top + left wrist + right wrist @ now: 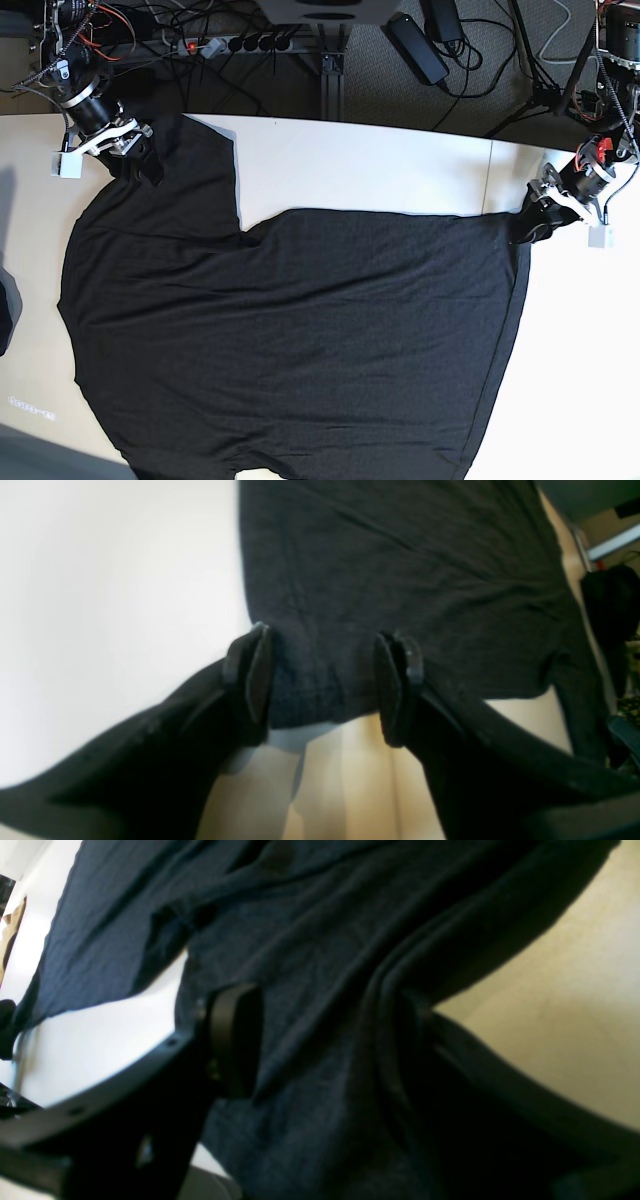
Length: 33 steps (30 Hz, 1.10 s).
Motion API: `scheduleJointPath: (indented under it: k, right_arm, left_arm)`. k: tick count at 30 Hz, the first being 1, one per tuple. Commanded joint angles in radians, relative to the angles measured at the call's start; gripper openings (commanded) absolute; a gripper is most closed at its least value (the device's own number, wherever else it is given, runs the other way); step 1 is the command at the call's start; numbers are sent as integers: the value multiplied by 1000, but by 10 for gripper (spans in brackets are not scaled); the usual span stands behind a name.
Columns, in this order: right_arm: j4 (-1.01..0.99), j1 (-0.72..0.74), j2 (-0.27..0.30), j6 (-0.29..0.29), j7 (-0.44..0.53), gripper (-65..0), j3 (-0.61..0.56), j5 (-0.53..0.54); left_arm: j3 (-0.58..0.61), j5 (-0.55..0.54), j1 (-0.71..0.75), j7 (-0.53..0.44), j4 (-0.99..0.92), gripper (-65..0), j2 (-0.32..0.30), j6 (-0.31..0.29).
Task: Fold the T-shirt properly
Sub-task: 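Lower both grippers and pinch the shirt's shoulder edges, then lift the shoulder edge with both grippers and carry it toward the hem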
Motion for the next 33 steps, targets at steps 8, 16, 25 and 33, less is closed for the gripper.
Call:
scheduleJointPath:
  k: [8, 16, 25, 33]
  right_arm:
    - [-18, -22, -6, 12, -124, -285, -19, 36]
    - [-18, -21, -6, 12, -120, -650, -19, -11]
    - [35, -21, -5, 12, -134, -650, -10, -54]
    - [185, -27, 31, 13, -285, -650, 132, 13]
  left_arm:
    - [33, 171, 16, -24, -10, -421, 5, 31]
    - [33, 239, 6, -119, -9, -650, 5, 29]
    - [27, 282, -33, -132, -9, -650, 2, -73]
    - [-41, 132, -35, -4, 6, -650, -10, -73]
